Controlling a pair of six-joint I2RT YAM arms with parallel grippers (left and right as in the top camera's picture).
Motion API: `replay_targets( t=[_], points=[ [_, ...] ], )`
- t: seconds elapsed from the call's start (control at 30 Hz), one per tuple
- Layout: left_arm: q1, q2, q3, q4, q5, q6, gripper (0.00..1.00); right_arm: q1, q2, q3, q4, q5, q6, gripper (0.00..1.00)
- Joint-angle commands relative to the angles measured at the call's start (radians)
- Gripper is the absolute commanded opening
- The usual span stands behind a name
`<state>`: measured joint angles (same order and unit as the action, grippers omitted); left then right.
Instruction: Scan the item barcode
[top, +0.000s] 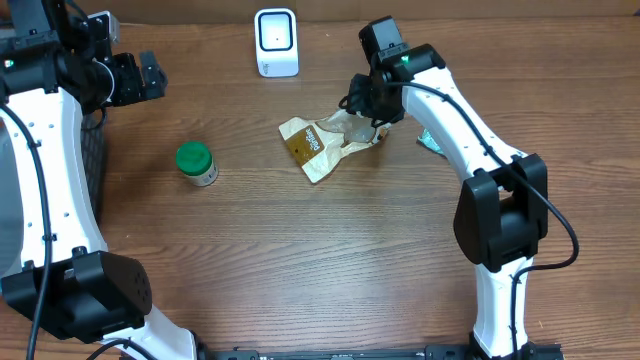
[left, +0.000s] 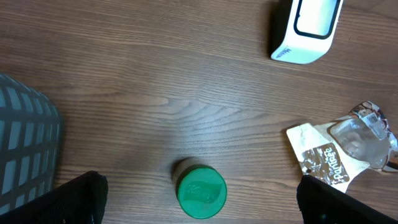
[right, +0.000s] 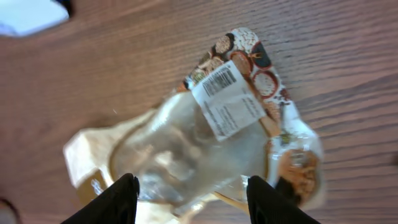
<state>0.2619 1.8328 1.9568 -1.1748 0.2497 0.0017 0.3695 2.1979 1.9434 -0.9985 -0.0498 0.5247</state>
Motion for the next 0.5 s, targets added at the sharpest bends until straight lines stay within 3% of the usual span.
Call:
replay_targets(
  t=[0.0, 0.27, 0.47],
  points=[
    [-0.001, -0.014, 0.01, 0.004, 0.005, -0.006, 1.0, 0.025, -0.015, -0.053, 0.056, -0.03, 0.157, 0.54],
    [-0.001, -0.014, 0.01, 0.004, 0.005, -0.006, 1.0, 0.085, -0.005, -0.168, 0.212, -0.056, 0.153, 0.53],
    [-0.001, -0.014, 0.01, 0.004, 0.005, -0.006, 1.0, 0.113, 0.029, -0.176, 0.198, -0.065, 0.087, 0.53]
  ],
)
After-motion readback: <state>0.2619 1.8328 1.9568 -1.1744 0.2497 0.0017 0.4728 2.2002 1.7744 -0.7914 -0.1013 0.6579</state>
